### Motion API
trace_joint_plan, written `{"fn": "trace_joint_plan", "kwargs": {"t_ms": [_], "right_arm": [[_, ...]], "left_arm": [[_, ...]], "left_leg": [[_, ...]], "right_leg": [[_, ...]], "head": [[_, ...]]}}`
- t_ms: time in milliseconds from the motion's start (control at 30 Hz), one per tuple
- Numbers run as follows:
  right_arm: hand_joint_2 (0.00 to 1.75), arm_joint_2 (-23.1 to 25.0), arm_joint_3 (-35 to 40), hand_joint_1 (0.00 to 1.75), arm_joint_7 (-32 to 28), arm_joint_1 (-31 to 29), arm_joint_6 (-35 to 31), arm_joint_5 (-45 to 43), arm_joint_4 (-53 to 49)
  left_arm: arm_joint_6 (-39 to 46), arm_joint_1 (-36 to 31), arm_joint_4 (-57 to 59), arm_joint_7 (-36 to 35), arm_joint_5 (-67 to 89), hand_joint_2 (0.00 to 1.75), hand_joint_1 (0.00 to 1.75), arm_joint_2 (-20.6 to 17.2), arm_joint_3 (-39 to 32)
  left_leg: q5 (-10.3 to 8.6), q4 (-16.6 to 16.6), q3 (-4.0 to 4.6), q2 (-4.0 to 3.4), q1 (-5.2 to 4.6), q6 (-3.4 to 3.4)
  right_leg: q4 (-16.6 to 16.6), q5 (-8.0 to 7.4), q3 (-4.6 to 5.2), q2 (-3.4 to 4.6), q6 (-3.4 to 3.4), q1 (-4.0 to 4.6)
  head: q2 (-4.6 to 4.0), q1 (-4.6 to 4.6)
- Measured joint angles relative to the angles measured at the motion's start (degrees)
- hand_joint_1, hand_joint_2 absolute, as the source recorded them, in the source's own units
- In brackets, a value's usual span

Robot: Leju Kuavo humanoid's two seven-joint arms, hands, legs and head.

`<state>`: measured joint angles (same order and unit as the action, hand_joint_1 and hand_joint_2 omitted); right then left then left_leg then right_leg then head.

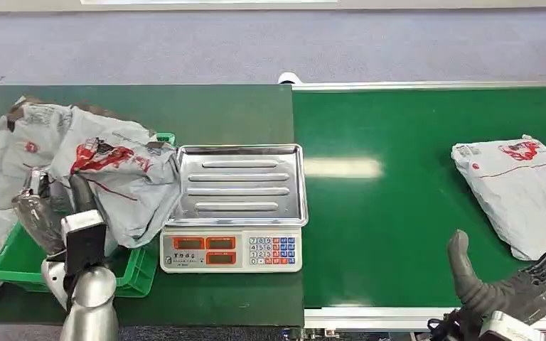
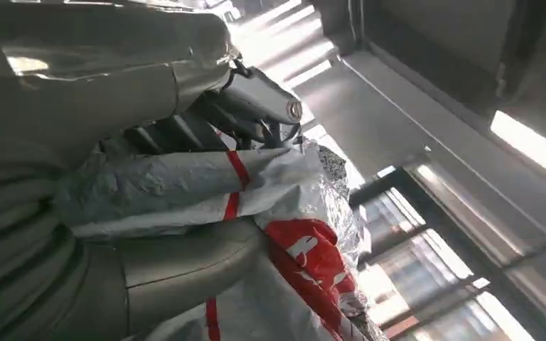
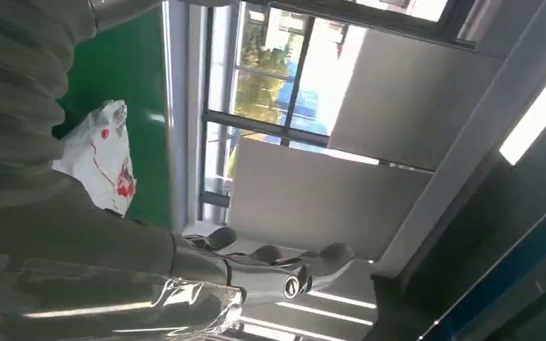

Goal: Moved the parcel from conveyor to table for the left to box.

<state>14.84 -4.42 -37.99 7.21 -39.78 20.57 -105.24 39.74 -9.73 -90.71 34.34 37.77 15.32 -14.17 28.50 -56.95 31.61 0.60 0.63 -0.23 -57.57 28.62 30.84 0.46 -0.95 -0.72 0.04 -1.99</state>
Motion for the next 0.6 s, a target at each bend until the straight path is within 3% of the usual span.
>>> {"fn": "trace_joint_plan", "kwargs": {"t_ms": [33, 67, 100, 333, 600], "right_arm": [[1.75, 0.0, 0.0, 0.0, 0.3, 0.1, 0.0, 0.0, 0.0], [1.75, 0.0, 0.0, 0.0, 0.5, 0.2, 0.0, 0.0, 0.0], [1.75, 0.0, 0.0, 0.0, 0.8, 0.4, 0.0, 0.0, 0.0], [1.75, 0.0, 0.1, 0.0, 2.1, 0.4, 0.0, 0.3, 0.0], [1.75, -0.5, 0.4, 0.0, 3.6, 0.3, 0.0, 1.0, 0.3]], "left_arm": [[0.0, 0.0, -0.2, -0.1, 0.7, 1.75, 0.49, 0.4, -2.2], [0.0, 0.1, -0.4, -0.3, 1.1, 1.75, 0.49, 0.8, -4.2], [0.0, 0.1, -0.6, -0.3, 1.4, 1.75, 0.0, 1.3, -6.3], [0.0, 0.9, -1.5, -1.9, 0.8, 1.75, 0.0, 2.6, -11.6], [0.0, 3.2, -2.0, -4.8, -11.2, 1.75, 0.0, 1.4, -8.2]], "left_leg": [[0.0, 0.0, 0.0, 0.0, 0.0, 0.0], [0.0, 0.0, 0.0, -0.01, 0.0, 0.0], [0.0, 0.0, 0.0, 0.0, 0.0, 0.0], [0.0, 0.0, 0.0, 0.02, 0.0, 0.0], [0.0, 0.0, 0.0, 0.02, 0.0, 0.0]], "right_leg": [[0.0, 0.0, 0.0, 0.0, 0.0, 0.0], [0.0, 0.0, 0.02, 0.01, 0.0, 0.0], [0.0, 0.0, 0.02, 0.0, 0.0, 0.0], [0.0, 0.01, 0.0, -0.01, -0.01, 0.0], [0.0, 0.01, 0.01, -0.01, -0.01, 0.0]], "head": [[0.0, -0.02], [0.0, -0.02], [-0.02, -0.04], [0.0, -0.02], [0.0, -0.02]]}}
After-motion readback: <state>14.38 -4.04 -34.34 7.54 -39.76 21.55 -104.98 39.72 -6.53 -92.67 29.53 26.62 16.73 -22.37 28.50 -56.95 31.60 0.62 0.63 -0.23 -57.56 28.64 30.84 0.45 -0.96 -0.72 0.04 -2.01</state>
